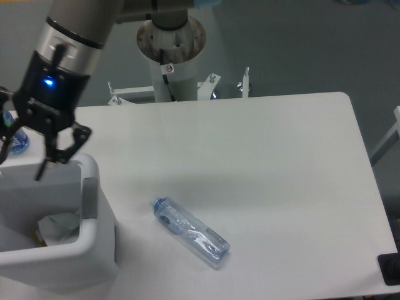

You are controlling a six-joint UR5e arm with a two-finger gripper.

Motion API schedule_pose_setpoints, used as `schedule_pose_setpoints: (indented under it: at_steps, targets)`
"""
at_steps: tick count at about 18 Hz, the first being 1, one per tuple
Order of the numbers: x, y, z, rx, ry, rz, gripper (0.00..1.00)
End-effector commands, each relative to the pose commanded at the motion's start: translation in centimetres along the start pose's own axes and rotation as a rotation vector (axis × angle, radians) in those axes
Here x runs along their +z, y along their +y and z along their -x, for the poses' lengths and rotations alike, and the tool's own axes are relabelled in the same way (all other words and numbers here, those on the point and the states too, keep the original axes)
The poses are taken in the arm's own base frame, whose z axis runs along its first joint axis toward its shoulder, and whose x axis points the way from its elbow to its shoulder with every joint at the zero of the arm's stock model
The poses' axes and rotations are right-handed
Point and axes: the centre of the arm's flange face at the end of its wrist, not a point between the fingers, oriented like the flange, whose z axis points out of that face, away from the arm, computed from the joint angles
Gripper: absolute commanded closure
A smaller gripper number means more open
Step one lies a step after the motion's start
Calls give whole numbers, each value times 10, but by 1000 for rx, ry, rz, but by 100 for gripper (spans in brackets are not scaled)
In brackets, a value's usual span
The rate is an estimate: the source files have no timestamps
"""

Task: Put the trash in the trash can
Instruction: 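Move the gripper over to the clear water bottle and lower it, then close the gripper around the middle of the water bottle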

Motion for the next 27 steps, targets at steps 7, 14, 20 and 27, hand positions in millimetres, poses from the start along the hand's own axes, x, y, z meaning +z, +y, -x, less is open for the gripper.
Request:
schedule_pose_setpoints:
  at_steps: [7, 14, 20, 27]
  targets:
    - [41, 11, 164, -248, -391, 74, 0]
    - [122, 33, 233, -292, -496, 205, 0]
    - [171, 46, 268, -315, -496, 278, 0]
    - [219, 56, 268, -281, -511, 331, 0]
